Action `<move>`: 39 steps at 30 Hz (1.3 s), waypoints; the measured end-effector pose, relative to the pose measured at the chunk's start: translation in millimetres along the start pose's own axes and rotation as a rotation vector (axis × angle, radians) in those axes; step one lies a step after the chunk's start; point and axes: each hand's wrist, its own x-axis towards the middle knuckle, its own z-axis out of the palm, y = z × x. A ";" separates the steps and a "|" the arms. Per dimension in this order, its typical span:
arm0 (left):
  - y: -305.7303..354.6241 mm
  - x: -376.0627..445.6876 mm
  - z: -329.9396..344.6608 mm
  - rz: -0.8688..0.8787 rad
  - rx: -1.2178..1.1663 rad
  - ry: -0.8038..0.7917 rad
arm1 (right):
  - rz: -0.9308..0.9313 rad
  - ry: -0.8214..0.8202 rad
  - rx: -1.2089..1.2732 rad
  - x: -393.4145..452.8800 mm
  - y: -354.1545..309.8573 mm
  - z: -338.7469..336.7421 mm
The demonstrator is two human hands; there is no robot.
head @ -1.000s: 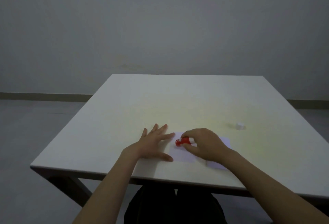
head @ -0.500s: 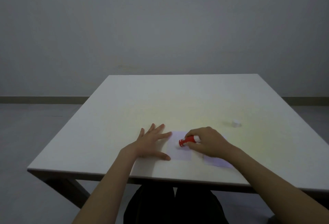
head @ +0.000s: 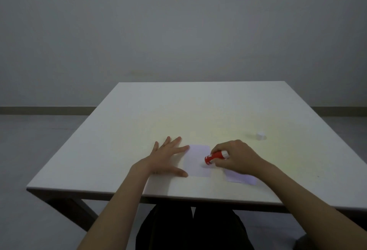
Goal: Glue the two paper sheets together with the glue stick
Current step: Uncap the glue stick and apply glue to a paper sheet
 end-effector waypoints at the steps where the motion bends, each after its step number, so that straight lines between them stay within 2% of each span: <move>1: -0.2 -0.6 -0.2 0.003 -0.008 -0.001 | 0.037 0.011 0.007 2.4 4.7 -3.1; 4: -0.8 -0.7 -0.1 0.003 -0.005 -0.005 | 0.120 0.131 -0.029 5.8 13.7 -6.2; 7: -1.1 1.2 0.0 -0.004 0.004 -0.001 | 0.091 0.232 0.001 7.8 4.1 -0.4; 12: -0.6 1.2 0.6 -0.005 -0.017 0.017 | -0.017 -0.036 0.108 13.0 -27.6 24.2; 17: 1.3 0.3 -1.7 -0.005 -0.019 0.011 | 0.140 0.102 0.076 29.5 -10.0 13.0; 20: 1.2 0.3 -0.5 -0.002 -0.013 0.016 | 0.135 0.204 -0.014 28.0 -6.6 15.8; 22: 0.5 0.4 0.7 -0.003 -0.025 0.021 | 0.047 0.167 -0.037 20.4 -11.5 20.7; 25: -0.3 0.6 1.6 -0.002 -0.036 0.024 | -0.069 0.019 -0.020 6.6 -20.4 22.9; 28: -0.4 -0.4 1.2 -0.001 -0.030 0.023 | -0.072 -0.082 0.042 3.5 -18.4 15.1; 30: 0.4 -0.9 0.7 0.002 -0.040 0.019 | -0.026 -0.072 0.067 6.0 -9.7 7.9; 35: 1.5 -1.9 -0.7 0.004 -0.042 0.014 | 0.092 0.104 0.042 5.7 9.9 -0.7; 39: 2.1 -1.8 -1.3 -0.003 -0.023 0.010 | 0.006 0.013 0.021 -8.6 3.2 0.8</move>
